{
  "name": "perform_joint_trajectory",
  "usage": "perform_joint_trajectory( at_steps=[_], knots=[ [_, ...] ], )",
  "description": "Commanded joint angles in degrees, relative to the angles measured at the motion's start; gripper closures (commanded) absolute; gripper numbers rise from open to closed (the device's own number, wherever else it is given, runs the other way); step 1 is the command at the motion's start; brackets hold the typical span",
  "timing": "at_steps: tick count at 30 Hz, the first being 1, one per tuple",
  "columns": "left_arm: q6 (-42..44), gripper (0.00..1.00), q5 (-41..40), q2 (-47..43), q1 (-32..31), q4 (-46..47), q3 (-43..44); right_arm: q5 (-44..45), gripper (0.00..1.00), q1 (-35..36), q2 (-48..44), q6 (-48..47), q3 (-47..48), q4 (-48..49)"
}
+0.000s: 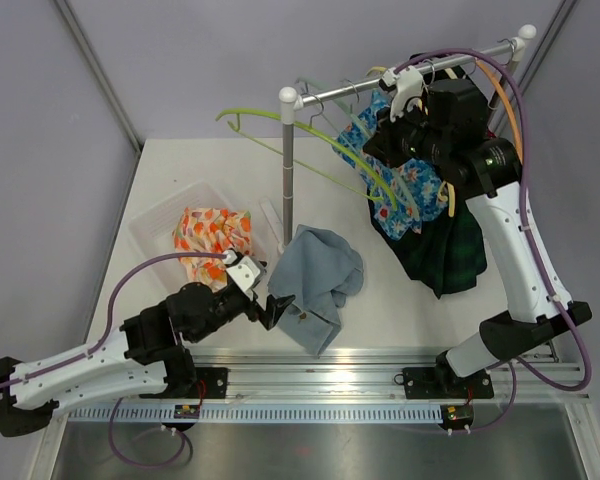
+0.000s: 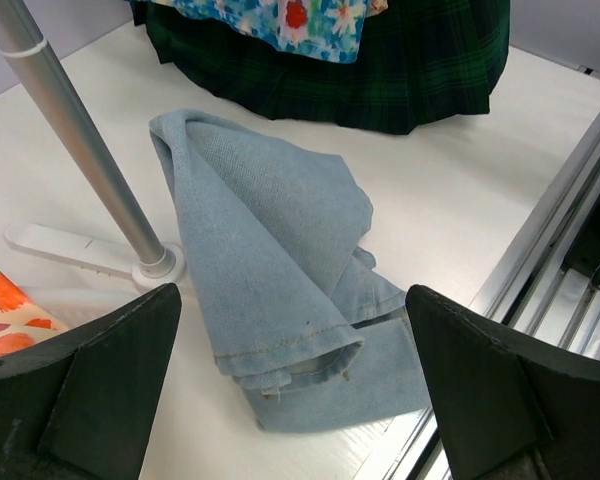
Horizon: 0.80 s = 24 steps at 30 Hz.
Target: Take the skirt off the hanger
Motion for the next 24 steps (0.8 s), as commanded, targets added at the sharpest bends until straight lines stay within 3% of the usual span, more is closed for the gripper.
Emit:
perform_joint_trajectory(
  at_steps=[1, 9, 14, 15, 18, 22, 24],
  knots=[
    [1.2, 0.01, 1.2, -1.2, 0.1, 2.2, -0.9, 2.6, 1.00, 1.3, 0.8, 0.1, 2.7, 1.4],
    [4.4, 0.01, 0.6, 3.1, 0.1, 3.8, -1.2, 3.5, 0.96, 4.4, 1.6, -3.3, 0.7, 0.1],
    [10.8, 0.01, 2.2, 9.4, 0.0, 5.0, 0.8, 4.9, 0.70, 4.4, -1.9, -9.9, -0.8, -1.2],
    [11.2, 0.01, 2.9, 11.7, 0.0, 5.7, 1.0, 5.1, 0.53, 4.4, -3.7, -11.4, -1.2, -1.4],
    [11.3, 0.01, 3.3, 15.6, -0.1, 8.9, 1.9, 7.0, 0.24, 4.3, -8.9, -15.8, -5.4, -0.5],
    [8.1, 0.01, 1.0, 24.6, -0.1, 13.3, 3.1, 5.4, 0.17, 2.2, -15.7, -21.2, -13.4, 0.3],
    [6.7, 0.01, -2.1, 28.5, 0.1, 15.6, 4.3, 1.2, 0.16, -2.1, -20.1, -20.7, -16.6, 1.5]
  ],
)
